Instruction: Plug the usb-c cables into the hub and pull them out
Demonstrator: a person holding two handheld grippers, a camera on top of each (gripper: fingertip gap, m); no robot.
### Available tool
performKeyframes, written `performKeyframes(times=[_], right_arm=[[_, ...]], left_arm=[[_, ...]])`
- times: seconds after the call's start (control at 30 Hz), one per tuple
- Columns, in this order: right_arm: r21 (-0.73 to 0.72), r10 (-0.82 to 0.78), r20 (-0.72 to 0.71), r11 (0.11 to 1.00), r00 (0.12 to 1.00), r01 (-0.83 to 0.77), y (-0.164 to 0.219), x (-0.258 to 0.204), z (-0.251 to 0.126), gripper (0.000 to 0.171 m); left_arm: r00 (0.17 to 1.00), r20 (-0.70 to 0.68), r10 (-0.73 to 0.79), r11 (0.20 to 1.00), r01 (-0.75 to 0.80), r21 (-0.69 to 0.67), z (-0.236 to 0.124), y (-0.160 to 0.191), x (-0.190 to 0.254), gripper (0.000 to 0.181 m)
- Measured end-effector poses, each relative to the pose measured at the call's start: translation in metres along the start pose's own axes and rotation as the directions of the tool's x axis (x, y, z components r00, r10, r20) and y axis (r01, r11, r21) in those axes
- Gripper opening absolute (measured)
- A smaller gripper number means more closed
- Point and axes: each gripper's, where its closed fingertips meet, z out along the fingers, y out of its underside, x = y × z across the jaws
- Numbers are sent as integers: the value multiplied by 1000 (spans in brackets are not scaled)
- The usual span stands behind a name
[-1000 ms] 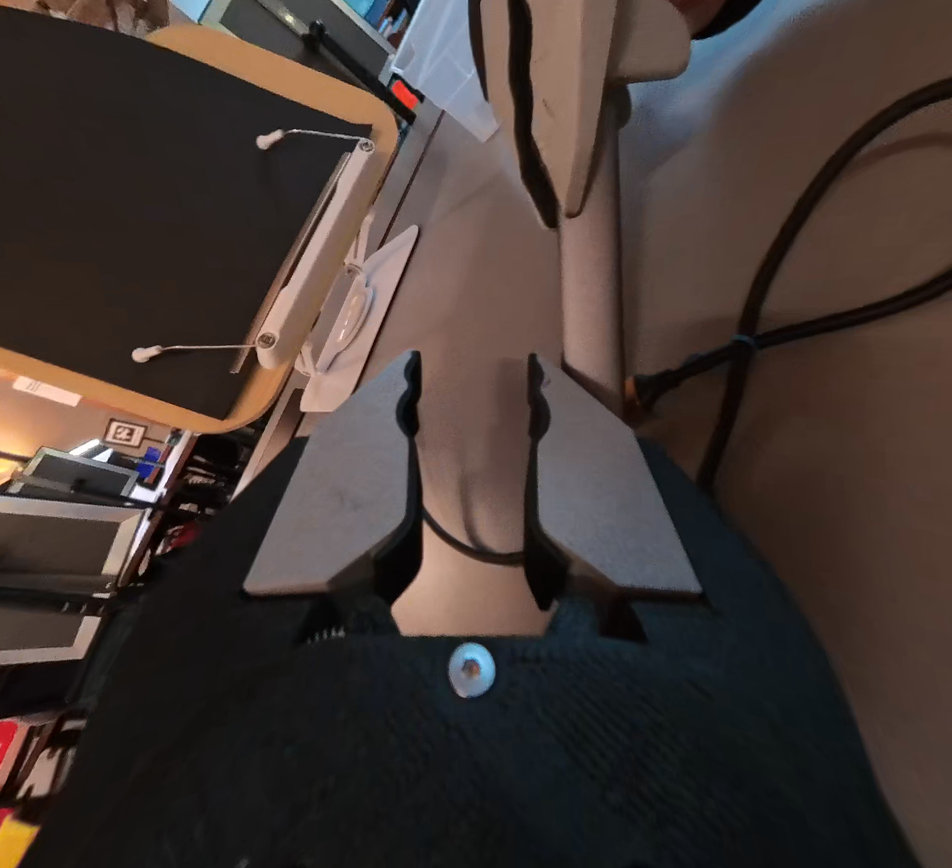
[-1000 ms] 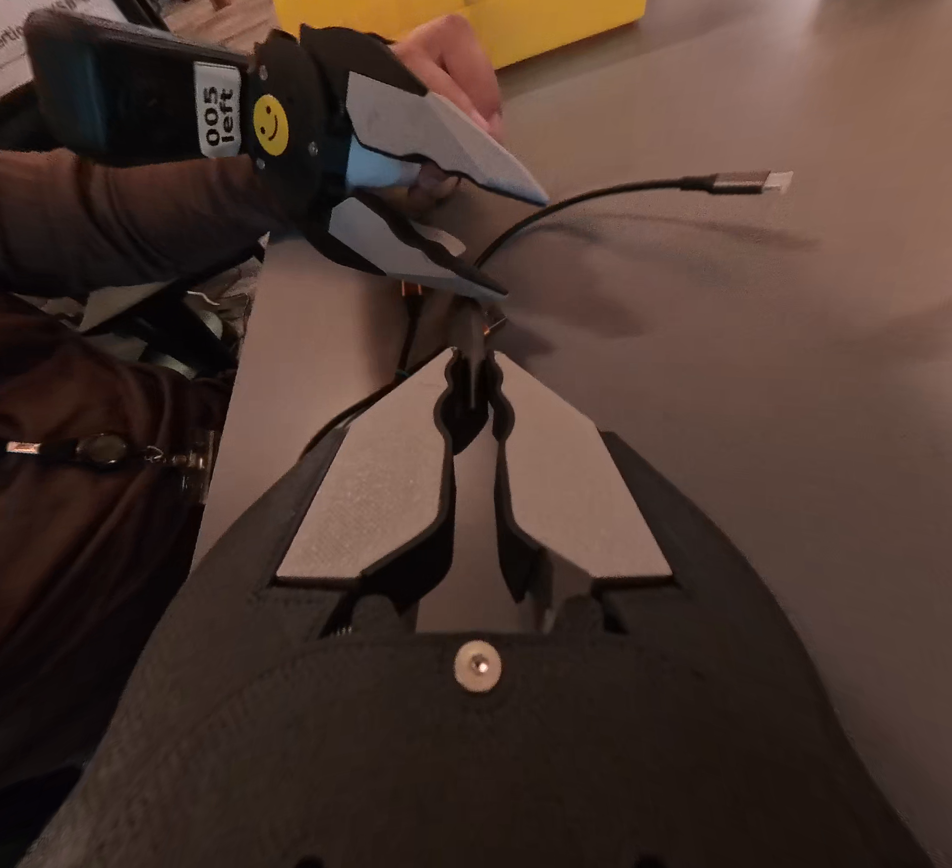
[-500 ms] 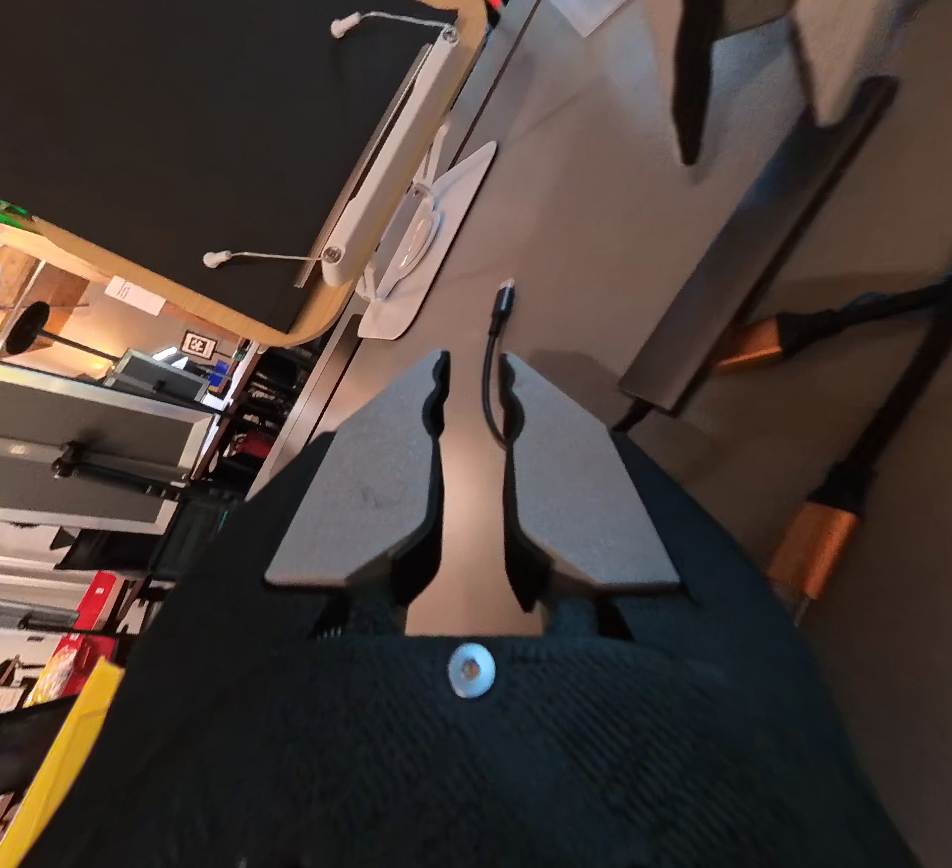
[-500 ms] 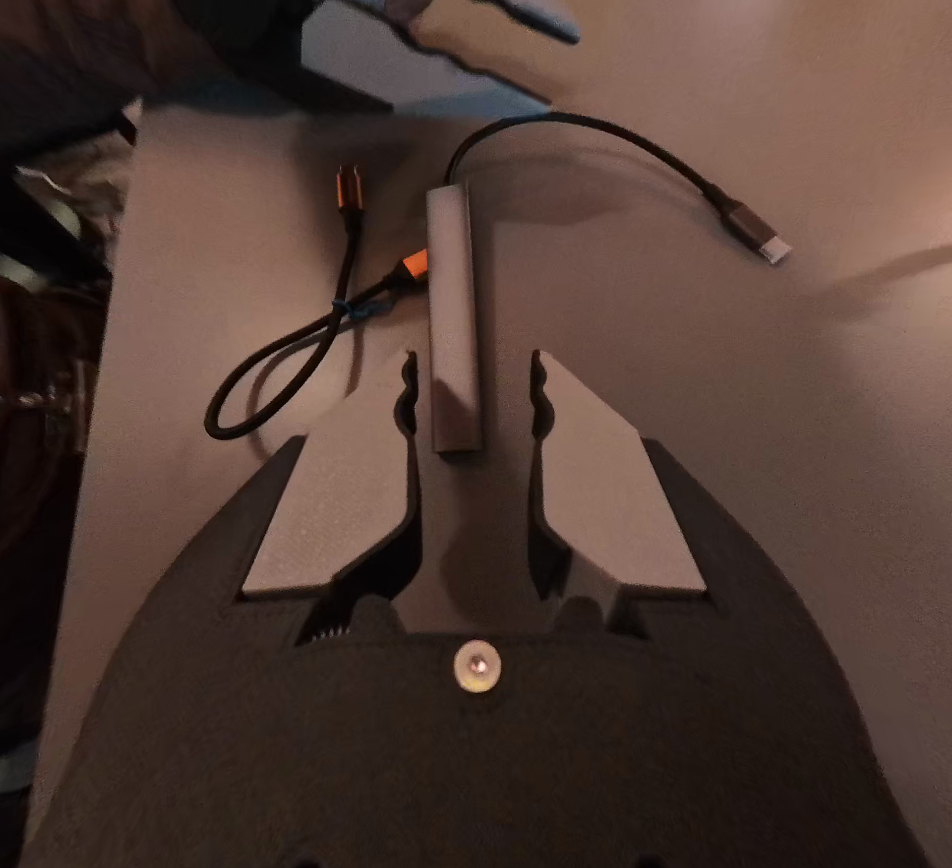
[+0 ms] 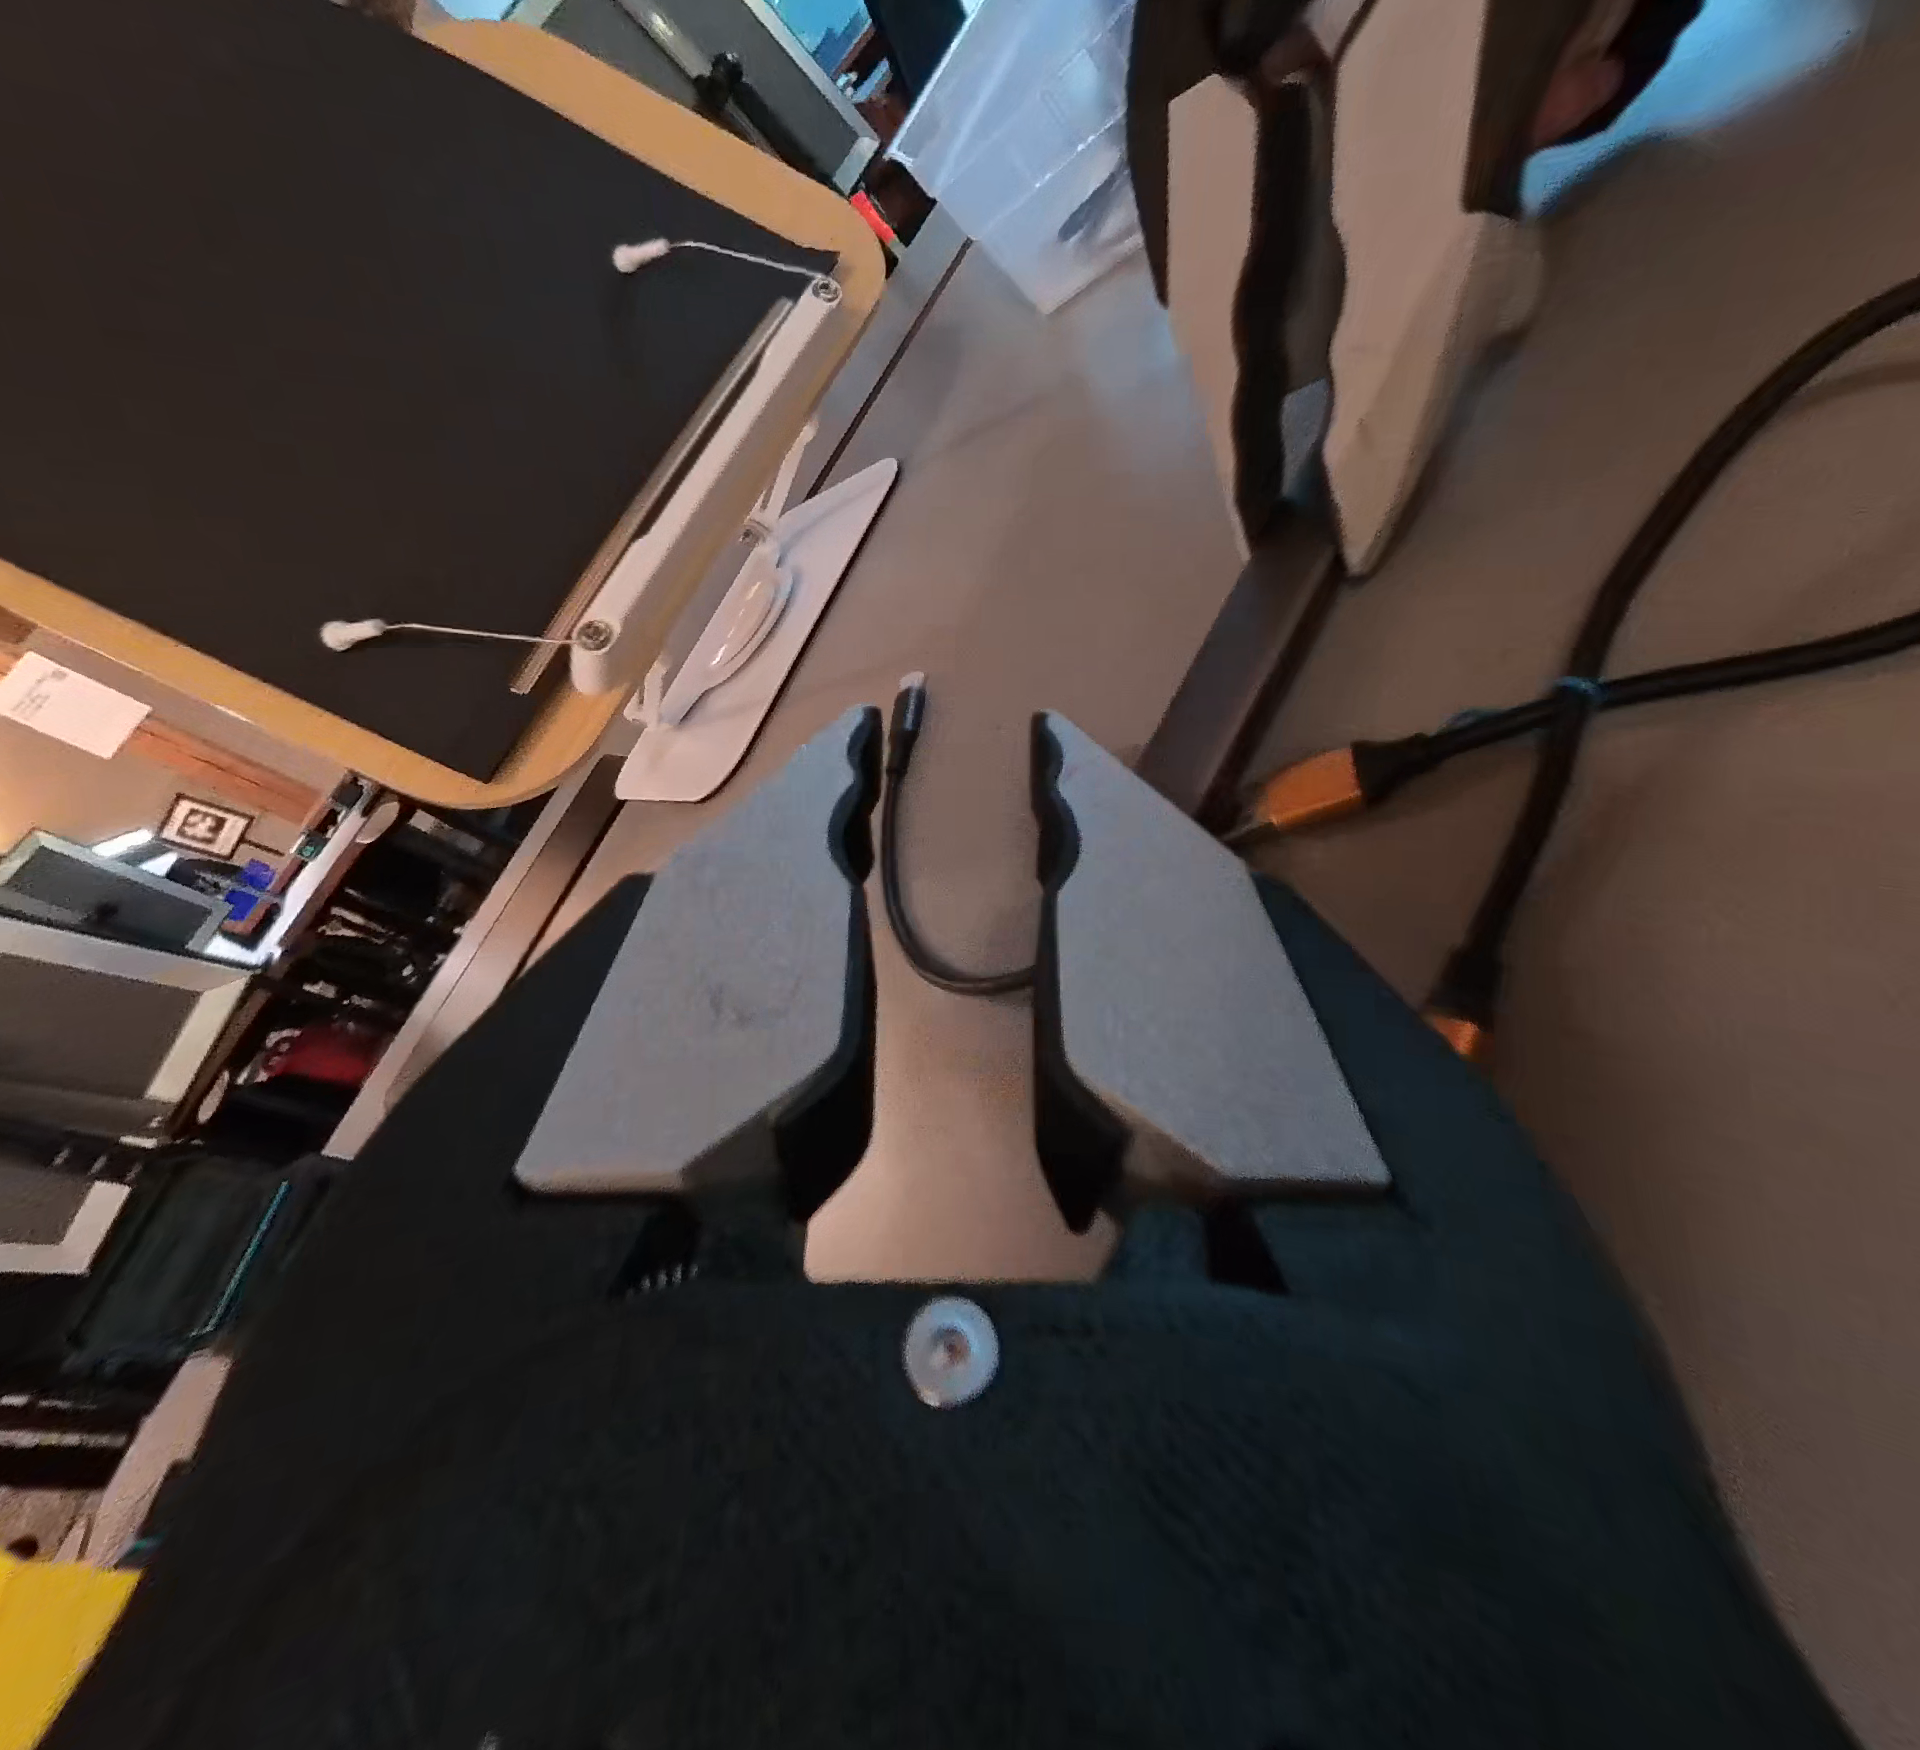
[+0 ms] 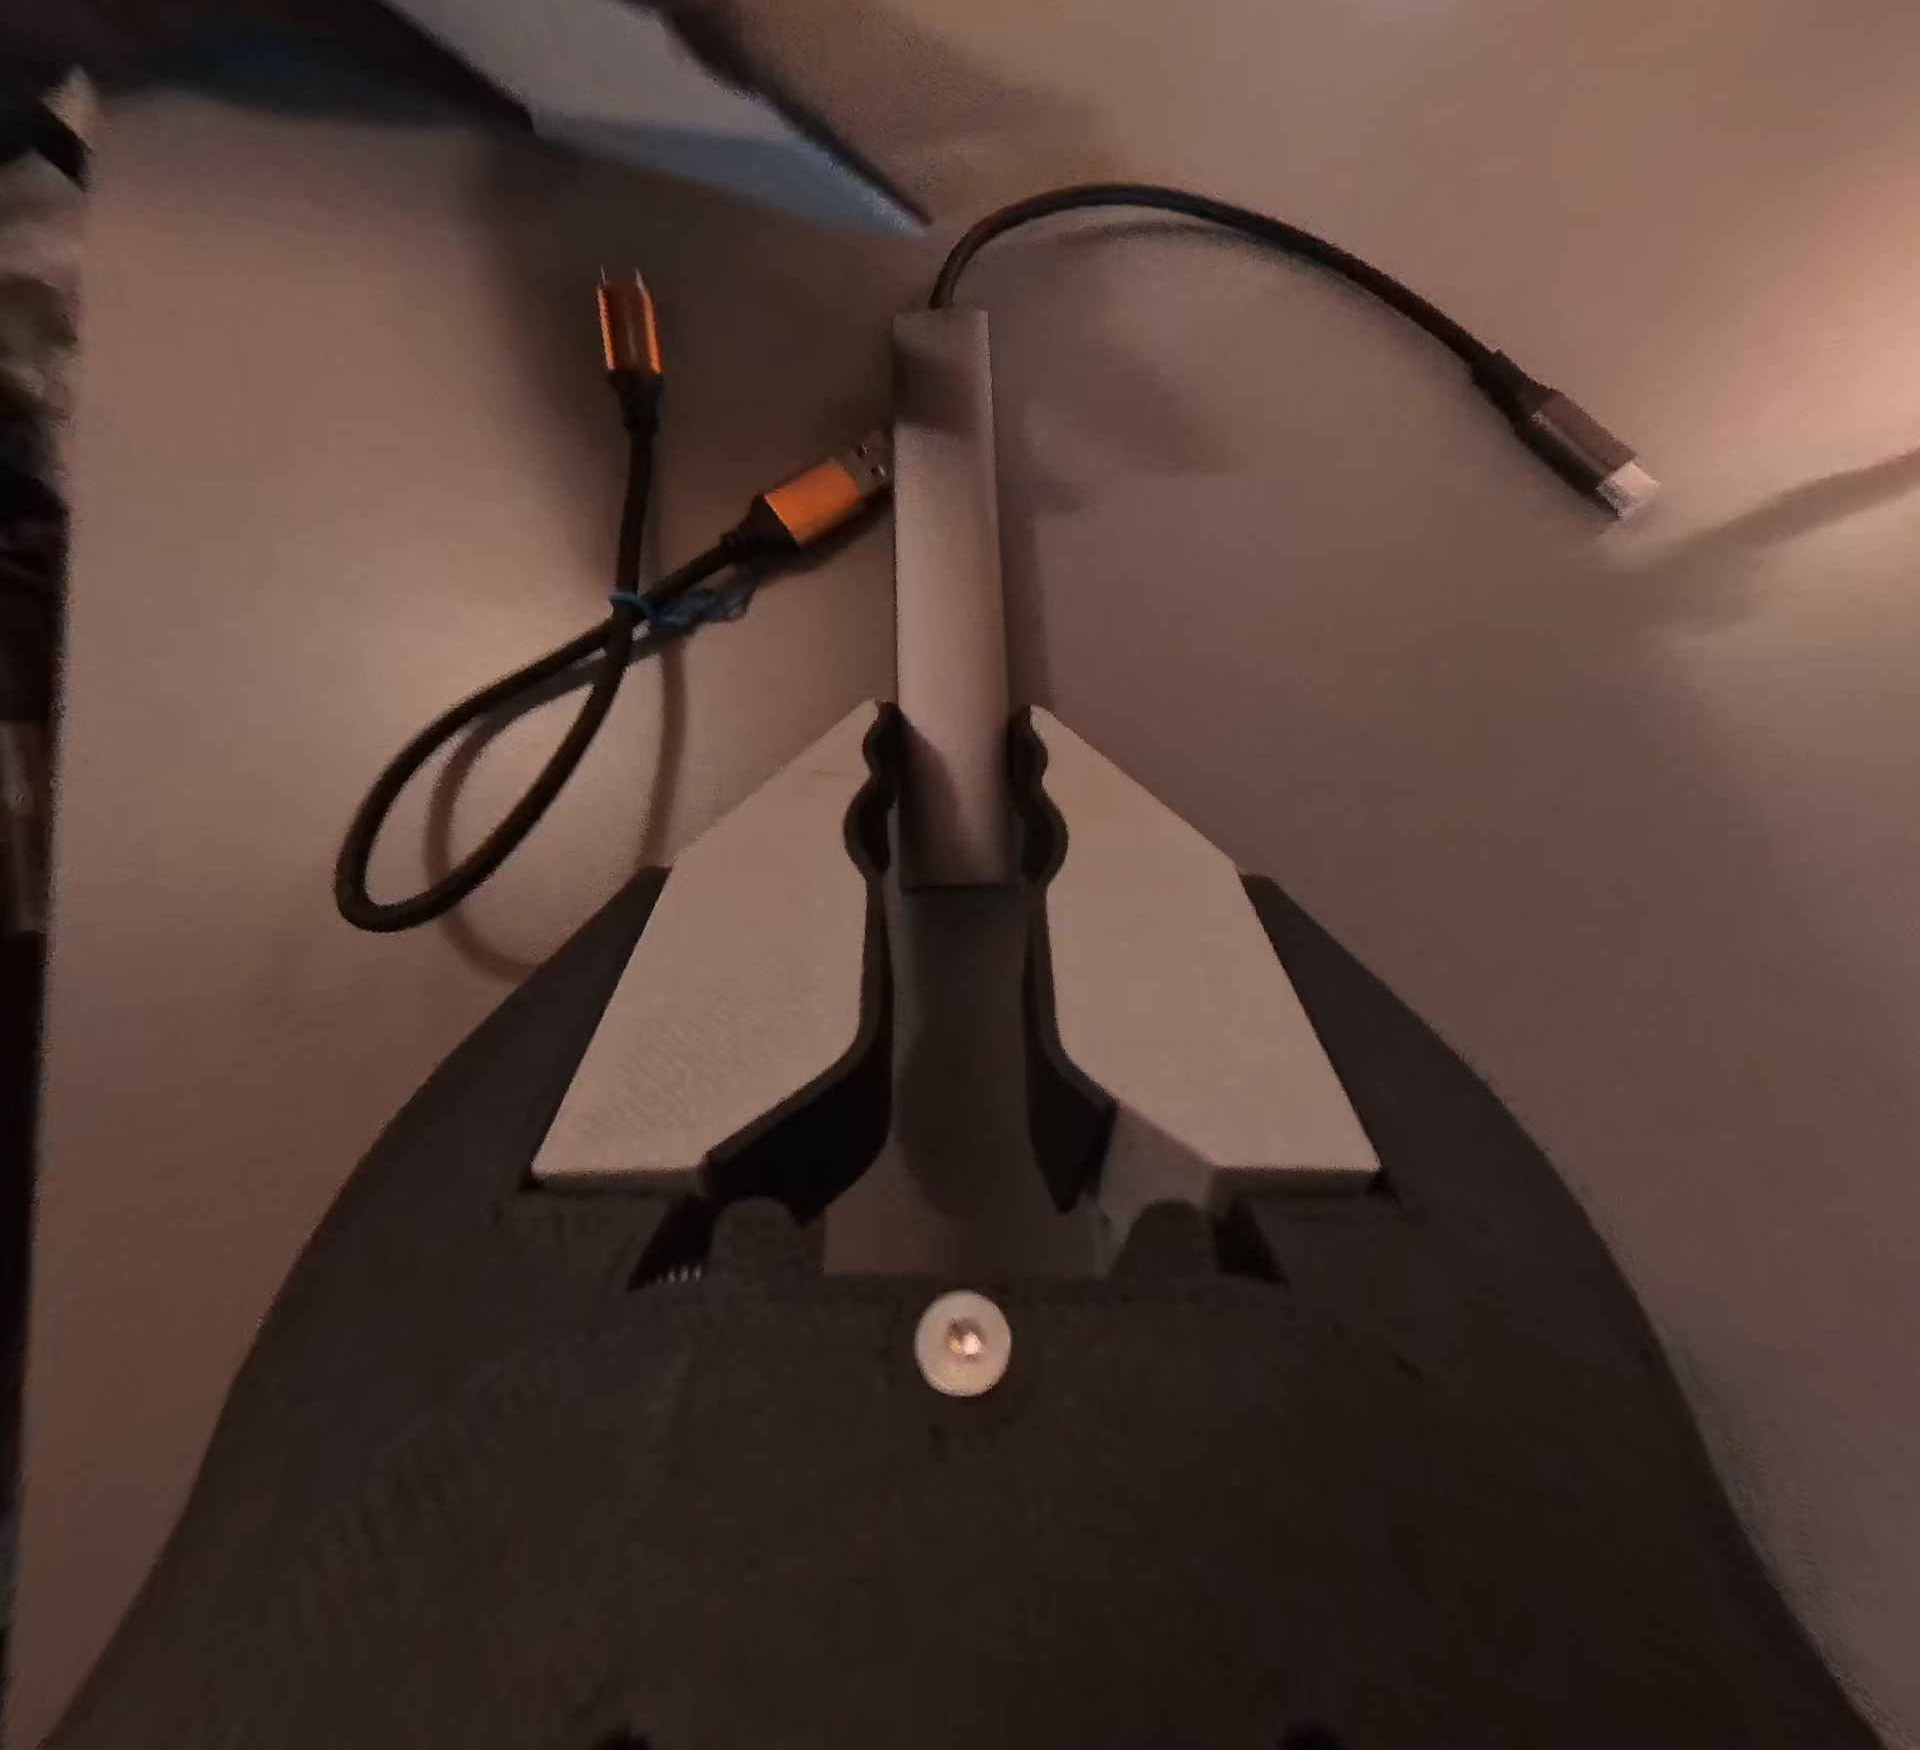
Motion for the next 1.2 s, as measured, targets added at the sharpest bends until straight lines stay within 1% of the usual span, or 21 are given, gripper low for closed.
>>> performKeyframes(times=[0.1, 0.2, 0.3, 0.4, 0.5, 0.57, 0.6, 0.7, 0.83, 0.97, 1.07, 1.2], right_arm=[[76, 121, 99, 989, 988, -129, -9, 0, -8, 19], [164, 193, 173, 961, 966, -221, -19, 3, -22, 19], [224, 198, 264, 939, 944, -260, -29, -4, -33, 19], [227, 167, 324, 942, 931, -248, -33, -16, -34, 19], [187, 123, 319, 964, 940, -189, -28, -26, -26, 19], [183, 107, 321, 968, 941, -172, -29, -29, -23, 19], [184, 112, 320, 967, 941, -177, -29, -28, -23, 19], [207, 136, 291, 957, 947, -201, -31, -18, -26, 21], [253, 136, 151, 952, 979, -171, -34, 2, -31, 25], [236, 109, 52, 965, 993, -118, -30, 10, -28, 25], [215, 111, 26, 970, 993, -114, -27, 12, -23, 25], [209, 124, 29, 970, 992, -127, -25, 13, -21, 25]], left_arm=[[998, -15, 56, 998, -56, -2, 0, 1, 7, 32], [988, -23, 150, 988, -151, -30, 3, 5, 16, 34], [978, -18, 209, 975, -210, -72, 7, 12, 20, 35], [970, 25, 240, 967, -237, -97, 10, 15, 14, 36], [964, 19, 265, 962, -263, -72, 9, 13, 17, 29], [955, -12, 295, 954, -295, -52, 7, 10, 23, 11], [949, -26, 315, 947, -316, -61, 7, 11, 25, 9], [948, -52, 313, 946, -317, -74, 7, 11, 25, 8], [942, -51, 330, 940, -333, -69, 7, 8, 26, 4], [931, -43, 361, 928, -364, -85, 9, 9, 27, 4], [918, -17, 395, 912, -395, -114, 10, 13, 22, 5], [915, 2, 403, 908, -399, -129, 11, 14, 18, 6]])
